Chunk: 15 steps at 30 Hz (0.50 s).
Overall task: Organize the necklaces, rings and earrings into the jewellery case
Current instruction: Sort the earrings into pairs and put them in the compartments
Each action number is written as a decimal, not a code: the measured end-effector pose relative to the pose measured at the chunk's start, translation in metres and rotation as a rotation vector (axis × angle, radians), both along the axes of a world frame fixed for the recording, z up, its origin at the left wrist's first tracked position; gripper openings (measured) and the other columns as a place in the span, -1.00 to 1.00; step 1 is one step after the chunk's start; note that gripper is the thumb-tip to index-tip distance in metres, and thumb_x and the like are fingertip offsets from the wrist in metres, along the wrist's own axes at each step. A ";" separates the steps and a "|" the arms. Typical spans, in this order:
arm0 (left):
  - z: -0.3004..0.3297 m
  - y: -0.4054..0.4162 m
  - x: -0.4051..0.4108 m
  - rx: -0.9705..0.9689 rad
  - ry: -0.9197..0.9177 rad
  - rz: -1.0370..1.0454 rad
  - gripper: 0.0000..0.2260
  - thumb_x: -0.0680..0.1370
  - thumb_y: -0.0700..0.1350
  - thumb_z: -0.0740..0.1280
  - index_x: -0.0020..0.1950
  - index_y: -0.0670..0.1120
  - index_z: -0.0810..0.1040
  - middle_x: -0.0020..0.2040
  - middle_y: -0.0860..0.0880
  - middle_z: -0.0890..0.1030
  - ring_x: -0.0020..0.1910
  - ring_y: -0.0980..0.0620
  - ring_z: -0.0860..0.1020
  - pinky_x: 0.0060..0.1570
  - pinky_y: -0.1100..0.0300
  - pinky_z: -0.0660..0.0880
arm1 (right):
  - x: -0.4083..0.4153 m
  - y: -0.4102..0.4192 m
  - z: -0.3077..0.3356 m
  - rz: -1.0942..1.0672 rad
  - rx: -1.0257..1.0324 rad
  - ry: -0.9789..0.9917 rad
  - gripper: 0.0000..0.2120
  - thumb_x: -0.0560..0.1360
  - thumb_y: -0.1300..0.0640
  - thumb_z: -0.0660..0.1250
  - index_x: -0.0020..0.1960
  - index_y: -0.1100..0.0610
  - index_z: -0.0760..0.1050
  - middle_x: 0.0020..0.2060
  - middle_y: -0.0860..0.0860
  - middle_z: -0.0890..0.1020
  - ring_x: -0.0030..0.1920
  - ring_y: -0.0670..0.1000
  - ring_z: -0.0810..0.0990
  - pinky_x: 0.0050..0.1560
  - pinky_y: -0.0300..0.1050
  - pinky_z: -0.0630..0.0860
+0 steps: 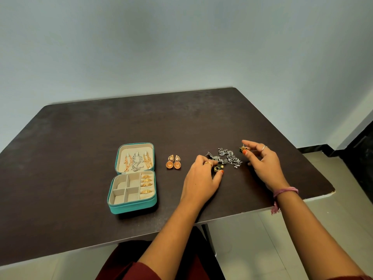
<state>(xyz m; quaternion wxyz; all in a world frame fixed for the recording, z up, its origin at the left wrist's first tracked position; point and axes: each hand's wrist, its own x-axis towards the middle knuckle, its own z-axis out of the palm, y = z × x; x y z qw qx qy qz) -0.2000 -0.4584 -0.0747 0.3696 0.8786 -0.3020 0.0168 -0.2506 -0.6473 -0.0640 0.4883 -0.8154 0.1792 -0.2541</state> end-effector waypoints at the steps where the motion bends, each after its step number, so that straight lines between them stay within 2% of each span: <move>1: 0.001 0.000 0.000 -0.003 0.009 -0.005 -0.69 0.55 0.06 0.29 0.27 0.04 0.53 0.09 0.08 0.42 0.02 0.07 0.50 0.02 0.12 0.49 | 0.000 0.000 0.000 0.007 -0.017 -0.002 -0.74 0.55 0.22 0.30 0.19 0.00 0.54 0.07 -0.01 0.58 0.02 -0.07 0.57 -0.19 -0.26 0.59; 5: 0.004 0.002 0.002 -0.022 0.052 -0.018 -0.76 0.54 0.02 0.31 0.20 0.09 0.51 0.04 0.08 0.47 -0.02 0.06 0.50 -0.02 0.16 0.45 | 0.001 -0.001 -0.003 0.013 -0.090 0.009 -0.77 0.56 0.19 0.28 0.17 -0.01 0.55 0.07 -0.07 0.57 0.06 -0.07 0.55 0.04 0.07 0.58; 9: 0.006 0.003 0.003 -0.070 0.082 -0.024 -0.82 0.53 -0.04 0.32 0.13 0.08 0.53 -0.01 0.10 0.53 -0.15 0.13 0.45 -0.09 0.20 0.40 | 0.001 0.001 -0.001 0.011 -0.093 -0.003 -0.77 0.56 0.21 0.27 0.17 0.00 0.52 0.06 -0.06 0.56 0.04 -0.09 0.55 0.09 0.11 0.56; 11: 0.007 0.004 0.003 -0.089 0.101 -0.033 -0.81 0.52 -0.06 0.34 0.12 0.08 0.54 -0.03 0.13 0.54 -0.19 0.14 0.46 -0.09 0.21 0.42 | 0.001 0.003 0.000 0.005 -0.102 -0.013 -0.77 0.56 0.22 0.27 0.17 0.00 0.49 0.06 -0.05 0.55 0.03 -0.13 0.54 0.10 0.03 0.56; 13: 0.007 0.004 0.004 -0.129 0.139 -0.036 -0.80 0.51 -0.08 0.37 0.12 0.08 0.54 -0.07 0.16 0.53 -0.20 0.15 0.49 -0.07 0.21 0.45 | 0.000 0.005 0.001 -0.002 -0.135 -0.030 -0.75 0.56 0.23 0.26 0.20 -0.01 0.48 0.06 -0.03 0.54 0.01 -0.20 0.52 0.09 -0.23 0.51; 15: 0.007 0.004 0.004 -0.174 0.173 -0.034 -0.80 0.48 -0.09 0.41 0.09 0.06 0.56 -0.12 0.17 0.52 -0.18 0.17 0.51 -0.05 0.26 0.45 | 0.000 0.006 0.002 -0.006 -0.175 -0.039 -0.72 0.57 0.23 0.26 0.25 0.03 0.48 0.06 -0.02 0.53 -0.01 -0.24 0.51 -0.02 -0.48 0.41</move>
